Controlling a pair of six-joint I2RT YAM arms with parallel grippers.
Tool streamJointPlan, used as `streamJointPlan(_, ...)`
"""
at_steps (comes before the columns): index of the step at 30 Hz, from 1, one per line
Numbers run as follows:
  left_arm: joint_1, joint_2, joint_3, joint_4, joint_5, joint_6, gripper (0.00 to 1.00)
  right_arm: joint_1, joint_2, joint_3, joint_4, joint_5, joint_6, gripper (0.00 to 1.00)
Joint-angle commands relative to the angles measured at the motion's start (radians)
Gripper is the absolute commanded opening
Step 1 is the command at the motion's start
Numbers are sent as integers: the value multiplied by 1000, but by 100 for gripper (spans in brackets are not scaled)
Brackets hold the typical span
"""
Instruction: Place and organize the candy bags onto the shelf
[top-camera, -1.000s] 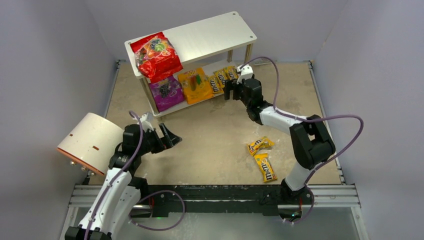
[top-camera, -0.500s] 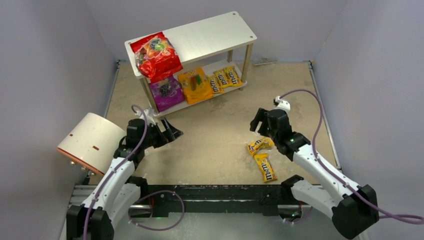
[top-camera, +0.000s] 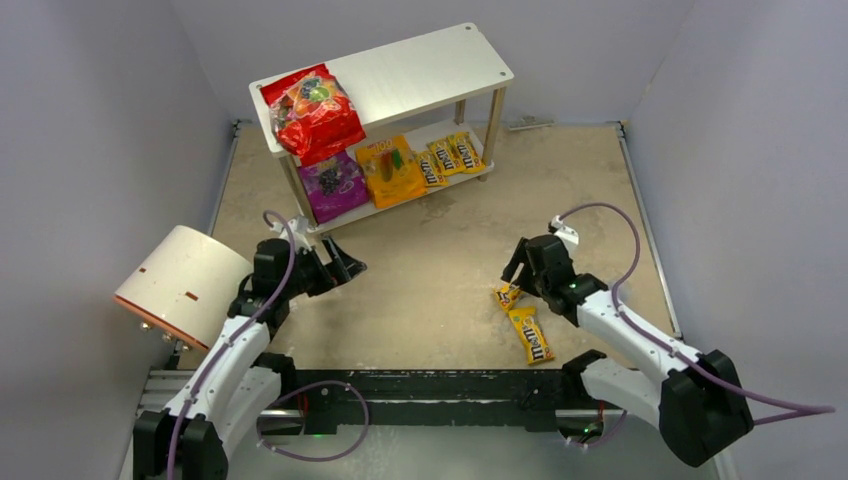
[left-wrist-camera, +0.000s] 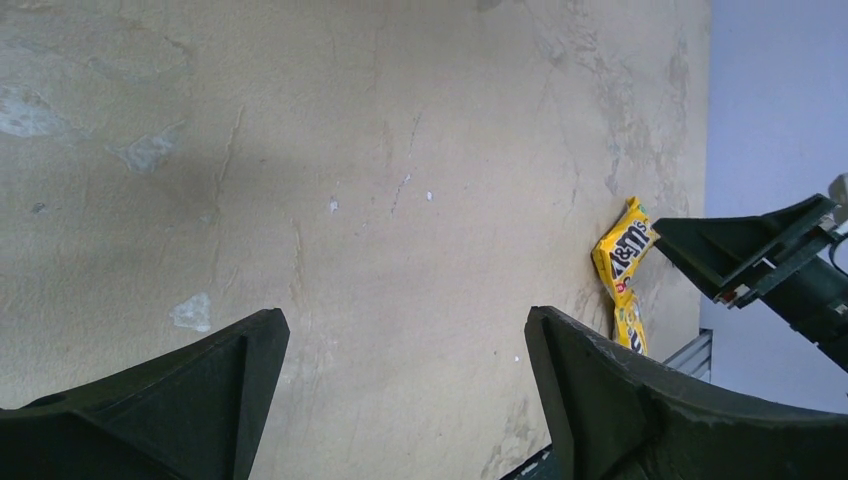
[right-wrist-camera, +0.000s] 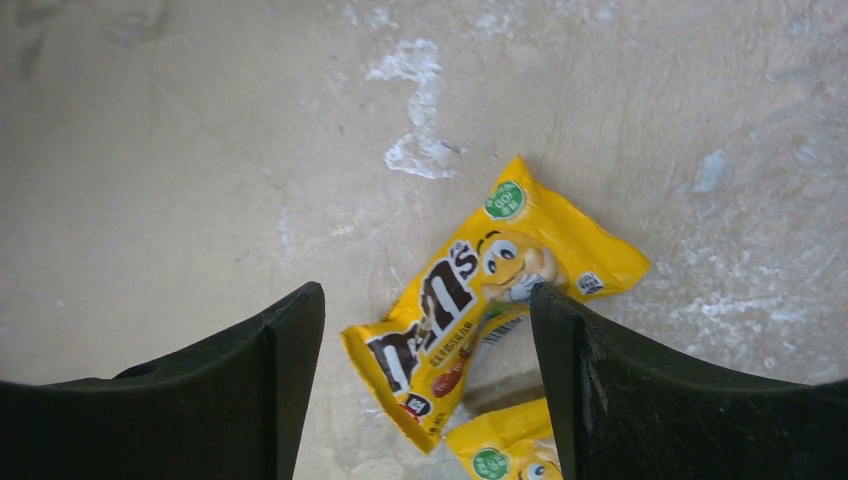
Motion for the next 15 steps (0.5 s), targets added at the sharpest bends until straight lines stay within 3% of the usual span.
streamJointPlan(1,1,-18,25,6,-55,-4,95,-4,-78,-27,94,22,2,78)
streamJointPlan(4,0,-9,37,10,-58,-2,95,-5,-118,-38,95,32,-15,80)
streamJointPlan(8,0,0,45,11,-89,-4,95,-5,-166,-48,148,21,-90,90)
streamJointPlan(15,0,-18,76,-40,-157,8,95,-4,-309,-97,307,34,-137,98)
